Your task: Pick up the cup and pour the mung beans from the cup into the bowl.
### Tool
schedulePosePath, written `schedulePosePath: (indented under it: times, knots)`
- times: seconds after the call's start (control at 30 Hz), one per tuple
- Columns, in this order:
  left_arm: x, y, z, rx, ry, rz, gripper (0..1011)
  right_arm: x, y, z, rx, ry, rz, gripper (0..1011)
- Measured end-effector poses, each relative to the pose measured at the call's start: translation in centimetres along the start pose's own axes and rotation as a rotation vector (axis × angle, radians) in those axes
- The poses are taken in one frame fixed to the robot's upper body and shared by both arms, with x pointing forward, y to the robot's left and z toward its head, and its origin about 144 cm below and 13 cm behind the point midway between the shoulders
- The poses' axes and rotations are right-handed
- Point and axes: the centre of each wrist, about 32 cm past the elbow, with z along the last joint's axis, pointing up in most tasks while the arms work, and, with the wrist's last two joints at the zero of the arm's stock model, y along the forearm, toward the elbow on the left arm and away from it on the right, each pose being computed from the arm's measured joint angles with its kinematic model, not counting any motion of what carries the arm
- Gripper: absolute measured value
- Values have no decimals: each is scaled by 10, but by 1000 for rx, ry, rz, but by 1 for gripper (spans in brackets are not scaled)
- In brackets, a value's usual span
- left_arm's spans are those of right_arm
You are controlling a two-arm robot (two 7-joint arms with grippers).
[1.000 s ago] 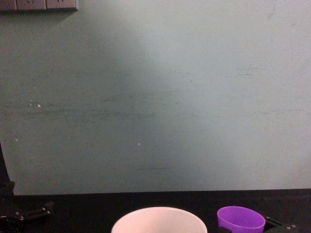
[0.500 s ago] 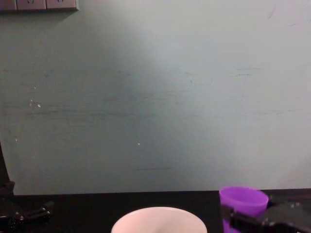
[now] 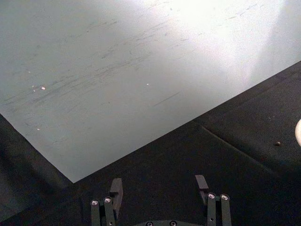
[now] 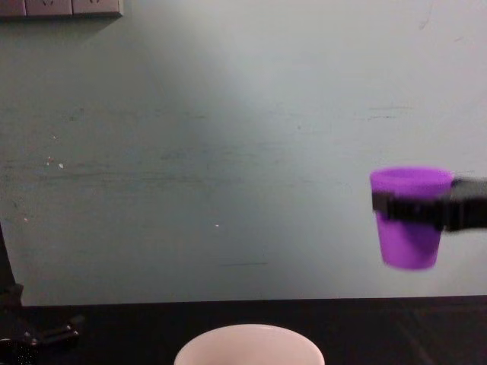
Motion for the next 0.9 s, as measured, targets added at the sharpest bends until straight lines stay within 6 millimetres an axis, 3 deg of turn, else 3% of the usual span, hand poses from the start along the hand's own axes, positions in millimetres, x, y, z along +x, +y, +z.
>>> schedulePosePath:
  times: [0.37,0.9]
  knots:
    - [0,0,0,0,0,0,1000,5,-7,41,42,-8,-19,735]
    - [0,0,0,0,0,0,1000,5,-7,41,41,-7,-19,735]
